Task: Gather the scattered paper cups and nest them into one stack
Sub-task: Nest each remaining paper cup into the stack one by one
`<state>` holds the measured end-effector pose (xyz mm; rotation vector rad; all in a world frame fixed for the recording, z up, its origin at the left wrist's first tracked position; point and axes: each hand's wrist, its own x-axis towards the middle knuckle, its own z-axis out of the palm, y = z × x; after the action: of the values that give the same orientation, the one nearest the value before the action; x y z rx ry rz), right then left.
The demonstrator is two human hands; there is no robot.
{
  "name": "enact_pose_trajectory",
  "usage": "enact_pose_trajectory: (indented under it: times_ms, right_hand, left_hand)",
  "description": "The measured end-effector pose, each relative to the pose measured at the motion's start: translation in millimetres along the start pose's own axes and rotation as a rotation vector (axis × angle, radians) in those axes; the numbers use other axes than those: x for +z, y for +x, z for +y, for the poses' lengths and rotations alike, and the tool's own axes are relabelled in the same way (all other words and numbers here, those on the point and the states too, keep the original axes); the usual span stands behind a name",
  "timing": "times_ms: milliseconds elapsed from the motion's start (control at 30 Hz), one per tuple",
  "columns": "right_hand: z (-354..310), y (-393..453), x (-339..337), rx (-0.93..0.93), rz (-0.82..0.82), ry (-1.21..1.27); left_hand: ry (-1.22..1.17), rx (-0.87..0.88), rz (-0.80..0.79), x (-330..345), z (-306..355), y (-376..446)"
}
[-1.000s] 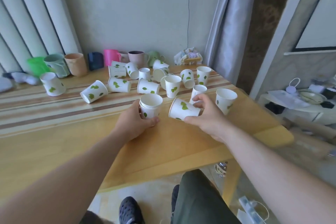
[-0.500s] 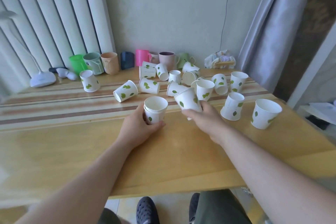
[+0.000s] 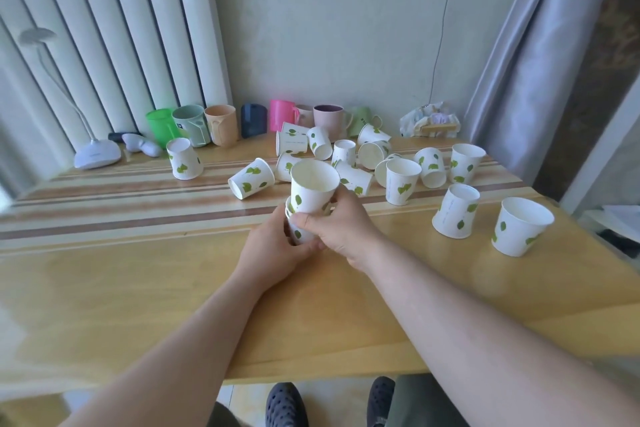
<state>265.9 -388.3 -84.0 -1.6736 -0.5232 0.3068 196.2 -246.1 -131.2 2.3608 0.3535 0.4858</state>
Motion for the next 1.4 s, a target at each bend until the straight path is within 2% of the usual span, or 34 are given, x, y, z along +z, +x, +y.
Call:
enact_pose_trajectory:
  times_ms: [133,200,267,400,467,533,600,700,767,867,967,1033,1133,1300,1333,1400]
  right_hand:
    - [17,-12,-21,-0.002,-0.010,-0.178]
    - [22,-25,-45,-0.003,-0.044,-0.289]
    - [29,-34,-77,0.006,-0.011,-0.433]
    - [26,-25,-154,-0.131,0.339,-0.800]
    - [18,-15,-186,-0.136,0.414,-1.034]
    - [10,-7,-203,0.030,0.347,-1.287]
    - [7,-1,-206,0.212,0.197,-1.503]
    - [7,4,-205,0.275,0.069,-1.650]
    - [2,6,-207,0.276,0.040,-1.656]
    - [-8,7,-204,0.227,0.061,-1.543]
    - [-8,4,-183,0.117,0.213,-1.181]
    - [1,-1,-165,0.109,0.254,-0.959]
    - [16,-4,-152,0.107,0.317,-0.765]
    - [22,-10,-171,0.187,0.383,-0.753]
    - [24,-12,-176,0.196,0.359,-0.790]
    - [27,-15,-183,0.216,0.278,-0.885]
  left_hand:
    - [0.043,0.006,-0.075,2,-3,2]
    - [0.097,0.010,-0.119,4,-6,3]
    - [0.143,0.012,-0.142,5,-8,6]
    - [0.198,-0.014,-0.152,5,-3,9]
    - [0.203,-0.038,-0.169,5,0,10]
    - [0.177,-0.073,-0.185,4,2,13]
    - [0.087,-0.128,-0.208,1,6,17]
    - [-0.101,-0.228,-0.269,-3,14,24]
    - [-0.150,-0.257,-0.273,-1,16,26]
    - [-0.072,-0.250,-0.174,7,14,24]
    - [0.092,-0.166,-0.081,12,14,16]
    - [0.142,-0.128,-0.054,13,15,13]
    - [0.177,-0.101,-0.044,13,15,12]
    - [0.209,-0.126,-0.080,15,11,16]
    - [0.159,-0.157,-0.123,13,12,20]
    - [-0.089,-0.267,-0.234,6,16,31]
